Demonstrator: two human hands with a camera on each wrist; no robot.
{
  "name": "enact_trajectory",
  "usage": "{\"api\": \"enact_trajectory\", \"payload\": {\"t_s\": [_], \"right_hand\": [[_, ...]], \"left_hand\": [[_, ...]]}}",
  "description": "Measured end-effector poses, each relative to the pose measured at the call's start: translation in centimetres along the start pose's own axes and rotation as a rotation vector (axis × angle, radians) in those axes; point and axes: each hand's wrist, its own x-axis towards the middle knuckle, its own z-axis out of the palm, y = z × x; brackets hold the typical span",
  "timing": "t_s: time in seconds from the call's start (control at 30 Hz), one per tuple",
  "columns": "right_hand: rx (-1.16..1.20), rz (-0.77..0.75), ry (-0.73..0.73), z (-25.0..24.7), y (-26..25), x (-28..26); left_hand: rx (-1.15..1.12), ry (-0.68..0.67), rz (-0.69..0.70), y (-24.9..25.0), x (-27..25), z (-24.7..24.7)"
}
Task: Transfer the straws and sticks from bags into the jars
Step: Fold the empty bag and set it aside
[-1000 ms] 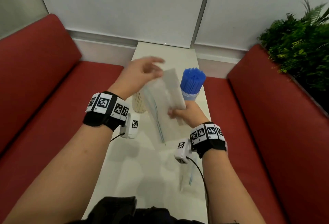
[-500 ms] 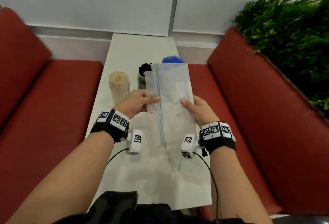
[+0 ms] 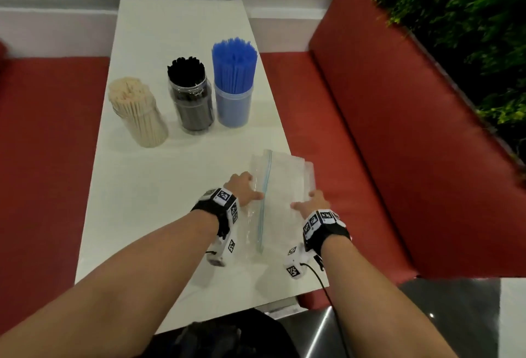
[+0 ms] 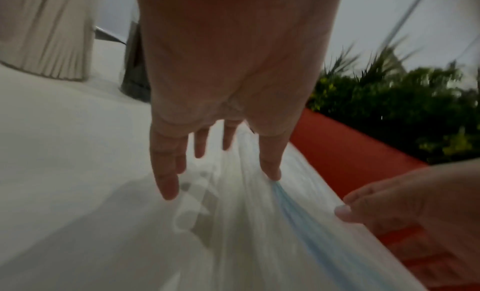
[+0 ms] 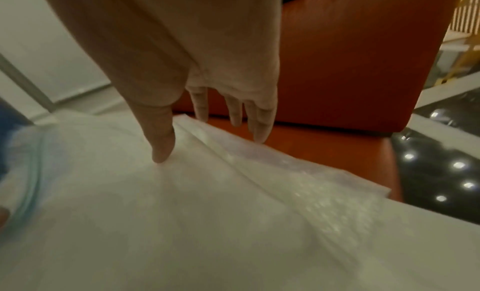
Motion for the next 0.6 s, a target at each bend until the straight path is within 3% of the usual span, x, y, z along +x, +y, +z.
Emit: {"api": "enact_trajectory", "payload": {"t_s": [0.07,0.13,0.27,0.37,0.43,0.53,0.6], "right_hand": [[-0.028,0.091,0.003,1.4,0.9,0.6],[0.0,0.134,-0.027,2.5,1.5,1.3],[-0.066,0.112,0.033,3.8,1.7,2.2],[0.084,-0.001,0.039,4.4,0.9,2.5],[0.34,-0.065,-0.114,4.5,-0.2,2.4],[0.633,-0.084,-0.604,3.8,-2.9,1.4],[0.705,-0.157,-0.844,4.0,-5.1,0.3]], "left_hand": [[0.082,0.036,-0.078,-0.7,0.3,2.0],[-0.037,0.042,-0.101,-1.2,0.7,3.6],[-0.357,-0.066,-0.141,-2.3,1.1,5.1],[-0.786,-0.177,-0.152,-2.9,0.3,3.4],[-0.989,-0.204,-0.131,-3.8,-0.6,0.8],[-1.125,-0.271,-0.008,-5.4,-2.5,-4.1],[-1.128,-0.244,0.058,-6.5,-4.3,-7.3]]}}
